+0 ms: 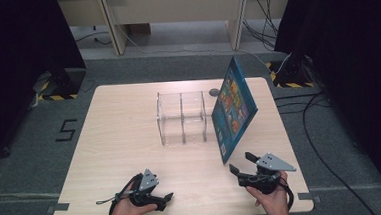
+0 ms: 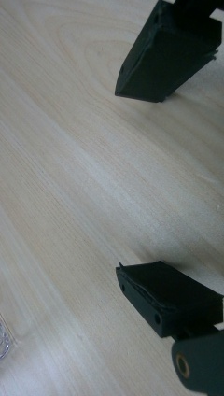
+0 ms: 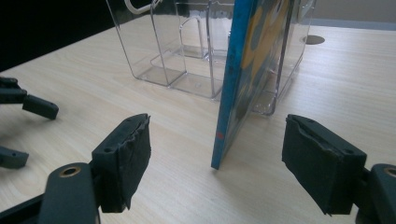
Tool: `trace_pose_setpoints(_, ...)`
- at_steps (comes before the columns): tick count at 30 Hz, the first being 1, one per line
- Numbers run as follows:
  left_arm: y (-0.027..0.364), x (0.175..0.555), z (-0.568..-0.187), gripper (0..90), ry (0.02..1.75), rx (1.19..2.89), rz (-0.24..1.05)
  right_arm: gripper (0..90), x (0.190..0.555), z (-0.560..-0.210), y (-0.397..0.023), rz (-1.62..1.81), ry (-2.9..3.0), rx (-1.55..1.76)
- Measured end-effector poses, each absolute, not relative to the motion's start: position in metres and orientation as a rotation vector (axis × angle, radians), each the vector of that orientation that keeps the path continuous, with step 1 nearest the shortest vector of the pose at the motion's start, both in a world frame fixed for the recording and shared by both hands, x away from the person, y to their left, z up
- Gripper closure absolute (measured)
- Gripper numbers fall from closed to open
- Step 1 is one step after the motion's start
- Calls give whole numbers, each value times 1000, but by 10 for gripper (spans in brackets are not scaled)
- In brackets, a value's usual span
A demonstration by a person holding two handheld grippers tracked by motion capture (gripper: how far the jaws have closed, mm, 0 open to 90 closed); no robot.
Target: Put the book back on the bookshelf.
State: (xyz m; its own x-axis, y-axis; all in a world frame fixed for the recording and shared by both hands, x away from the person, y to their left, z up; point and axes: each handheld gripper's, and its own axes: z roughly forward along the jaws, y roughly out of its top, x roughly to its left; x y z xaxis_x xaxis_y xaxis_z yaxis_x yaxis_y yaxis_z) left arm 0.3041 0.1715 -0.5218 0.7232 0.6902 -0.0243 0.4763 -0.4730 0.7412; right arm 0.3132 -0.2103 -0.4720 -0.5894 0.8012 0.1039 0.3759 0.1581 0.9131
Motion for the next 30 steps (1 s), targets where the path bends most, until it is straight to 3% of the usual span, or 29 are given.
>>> trace_pose_setpoints(14, 171, 304, -522, 110, 875, 2164, 359, 165, 299, -474, -214, 1388, 2079, 1105)
trace_pose_setpoints(30, 171, 304, -522, 107, 872, 2163, 358, 161, 285, -478, -213, 1320, 2150, 1043)
